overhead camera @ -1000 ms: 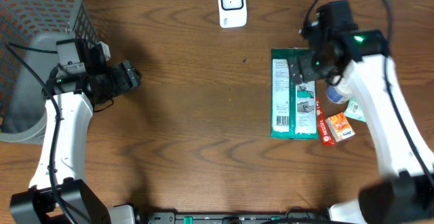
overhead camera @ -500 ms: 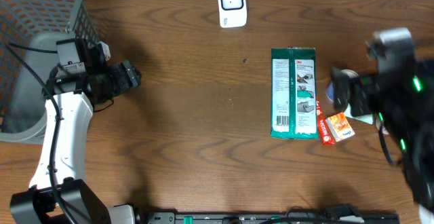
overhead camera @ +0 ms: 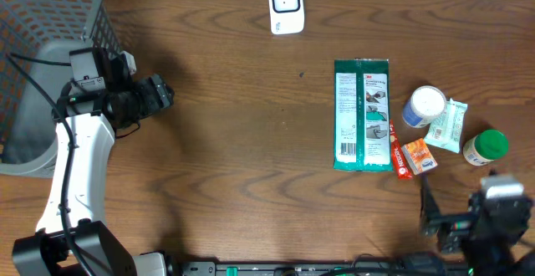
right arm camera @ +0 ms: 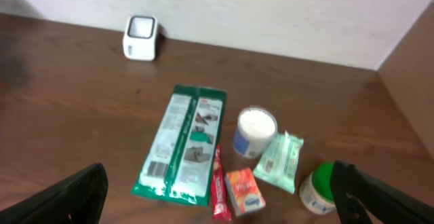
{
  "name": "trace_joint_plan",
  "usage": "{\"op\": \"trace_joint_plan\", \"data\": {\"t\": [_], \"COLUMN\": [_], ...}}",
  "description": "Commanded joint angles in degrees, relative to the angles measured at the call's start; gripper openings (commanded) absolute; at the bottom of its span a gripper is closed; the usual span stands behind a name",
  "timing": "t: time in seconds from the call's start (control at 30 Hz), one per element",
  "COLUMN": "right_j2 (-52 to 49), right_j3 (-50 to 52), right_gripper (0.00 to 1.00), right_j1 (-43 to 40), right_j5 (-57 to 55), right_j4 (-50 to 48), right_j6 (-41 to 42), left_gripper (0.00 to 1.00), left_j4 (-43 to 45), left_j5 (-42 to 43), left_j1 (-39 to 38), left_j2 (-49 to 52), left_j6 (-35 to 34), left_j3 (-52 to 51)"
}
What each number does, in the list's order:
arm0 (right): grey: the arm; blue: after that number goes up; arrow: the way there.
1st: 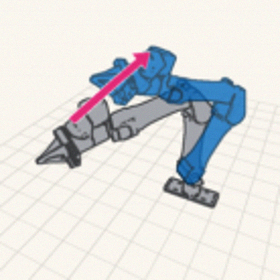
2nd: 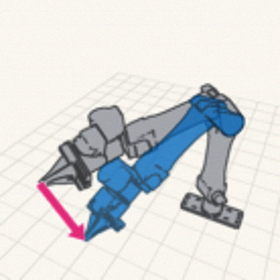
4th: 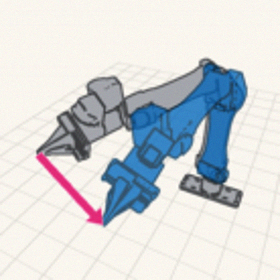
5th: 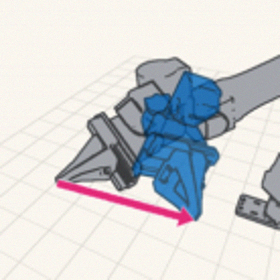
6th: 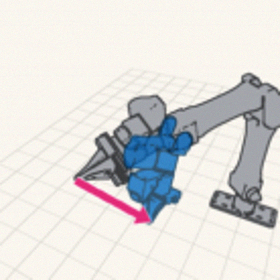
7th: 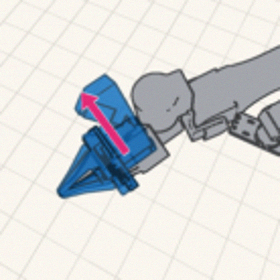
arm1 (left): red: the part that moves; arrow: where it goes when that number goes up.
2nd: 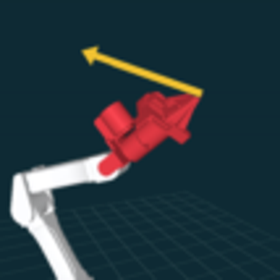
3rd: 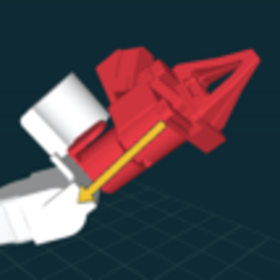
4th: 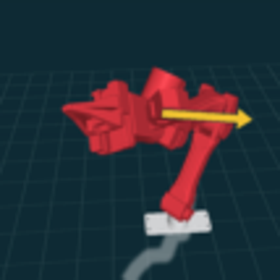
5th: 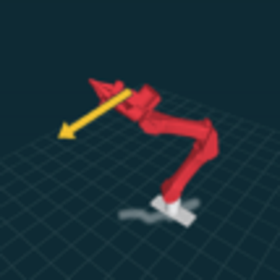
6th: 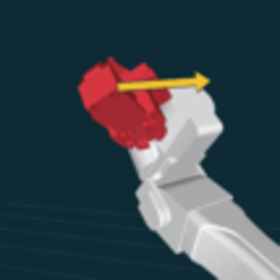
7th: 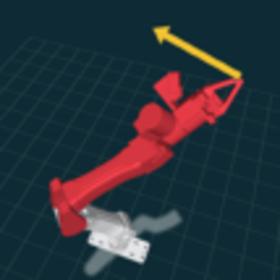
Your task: Scan the item barcode
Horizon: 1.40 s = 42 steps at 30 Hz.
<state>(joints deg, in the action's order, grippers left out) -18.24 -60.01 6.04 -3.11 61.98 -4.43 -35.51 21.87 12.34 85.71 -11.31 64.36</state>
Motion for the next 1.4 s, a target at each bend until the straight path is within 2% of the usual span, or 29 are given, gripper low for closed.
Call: {"op": "trace_joint_plan", "data": {"t": [0.0, 0.13, 0.5, 0.73, 0.83, 0.93, 1.13, 1.37], "right_j2": [6.75, 11.91, 17.99, 17.88, 17.90, 17.90, 17.92, 17.92], "right_j3": [6.60, 13.33, 32.17, 45.20, 50.21, 53.83, 59.21, 59.71], "right_gripper": [0.99, 0.99, 0.99, 0.99, 0.99, 0.99, 0.99, 0.99], "right_j1": [-2.01, -3.72, -6.99, -7.89, -7.89, -7.89, -7.87, -7.87], "right_j5": [1.29, 1.70, 7.34, 9.20, 9.20, 9.25, 9.44, 9.70], "right_j4": [-2.27, -10.38, -47.36, -71.10, -77.92, -81.46, -81.68, -68.39], "right_j6": [-0.33, -0.35, -0.57, -0.57, -0.57, -0.55, -0.52, -0.31], "left_gripper": [0.87, 0.87, 0.87, 0.87, 0.87, 0.87, 0.87, 0.87], "left_j4": [0.02, 0.00, 0.00, 0.00, 0.00, 0.00, 0.00, 0.02], "left_j5": [-0.92, -0.92, -0.92, -0.92, -0.92, -0.92, -0.92, -0.92], "left_j1": [0.72, 0.72, 0.72, 0.72, 0.72, 0.72, 0.72, 0.72], "left_j2": [-0.61, -0.61, -0.61, -0.61, -0.61, -0.61, -0.61, -0.61], "left_j6": [0.13, 0.13, 0.13, 0.13, 0.13, 0.13, 0.13, 0.13], "left_j3": [0.00, 0.00, 0.00, 0.00, 0.00, 0.00, 0.00, 0.00]}}
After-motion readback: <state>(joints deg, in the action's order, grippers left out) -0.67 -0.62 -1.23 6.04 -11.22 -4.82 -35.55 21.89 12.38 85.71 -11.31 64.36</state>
